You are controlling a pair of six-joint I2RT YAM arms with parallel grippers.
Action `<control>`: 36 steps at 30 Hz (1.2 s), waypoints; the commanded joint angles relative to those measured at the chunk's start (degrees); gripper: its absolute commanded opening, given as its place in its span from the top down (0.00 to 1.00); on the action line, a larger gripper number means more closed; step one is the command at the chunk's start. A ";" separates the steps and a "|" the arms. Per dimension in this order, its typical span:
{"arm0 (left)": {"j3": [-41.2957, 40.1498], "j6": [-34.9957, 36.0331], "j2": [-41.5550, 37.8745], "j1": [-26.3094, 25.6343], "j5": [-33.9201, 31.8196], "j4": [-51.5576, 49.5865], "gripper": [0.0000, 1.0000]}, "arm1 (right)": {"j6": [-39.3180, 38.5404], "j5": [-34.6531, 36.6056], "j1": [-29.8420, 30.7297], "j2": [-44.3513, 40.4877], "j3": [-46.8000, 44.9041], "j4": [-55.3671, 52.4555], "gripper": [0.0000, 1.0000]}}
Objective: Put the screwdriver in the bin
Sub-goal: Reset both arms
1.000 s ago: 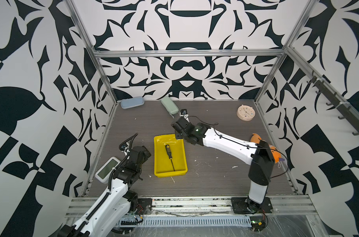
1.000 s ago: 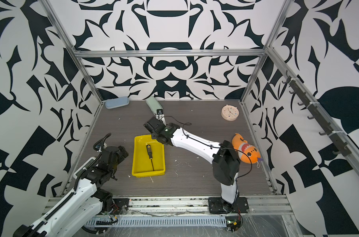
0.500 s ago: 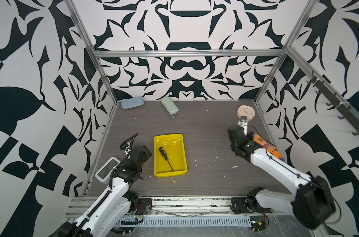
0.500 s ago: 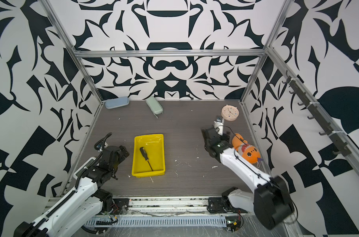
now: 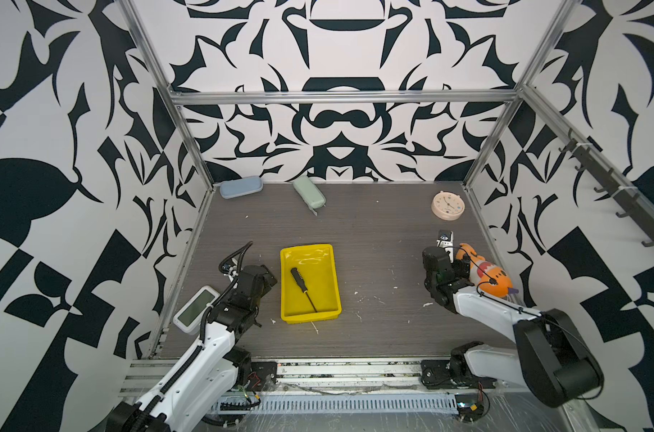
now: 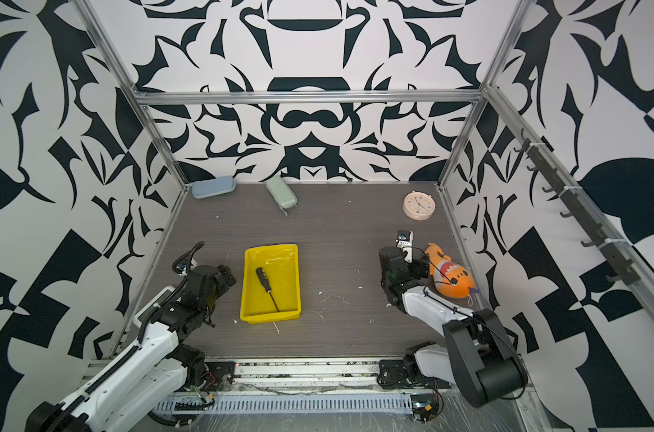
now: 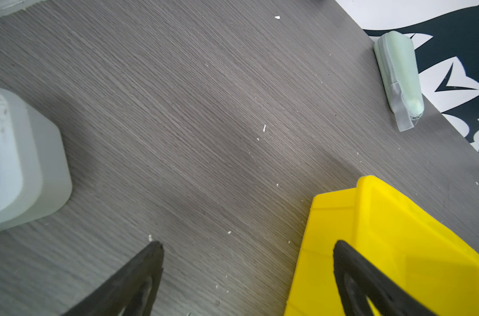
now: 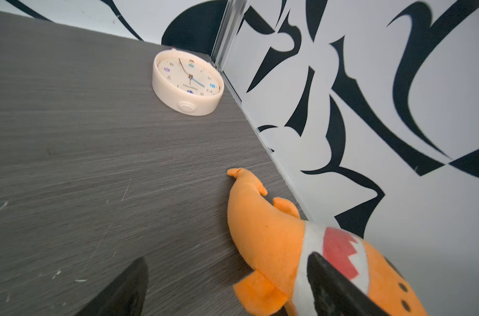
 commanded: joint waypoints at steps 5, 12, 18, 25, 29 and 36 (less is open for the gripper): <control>-1.19 -0.62 -0.40 -0.04 0.39 0.46 0.01 | 2.10 -2.33 -0.95 3.03 -0.39 10.31 0.07; -2.57 -0.06 -3.49 -0.03 0.90 1.55 0.01 | 2.61 -3.42 -1.33 3.41 -0.74 12.04 0.06; -4.38 0.54 -6.05 -0.06 0.75 3.74 0.01 | 1.14 -5.31 -1.61 6.49 0.37 15.71 0.06; -7.91 2.30 -9.00 -0.06 1.60 9.03 0.01 | -4.32 -11.82 -3.80 13.82 0.97 25.50 0.05; -8.74 1.90 -10.12 -0.01 0.66 8.87 0.01 | -3.34 -20.82 -6.79 13.89 -2.56 29.70 0.05; -7.39 0.98 -7.33 0.00 -4.88 8.79 0.01 | -5.33 -23.67 -7.55 16.34 -4.56 36.30 0.00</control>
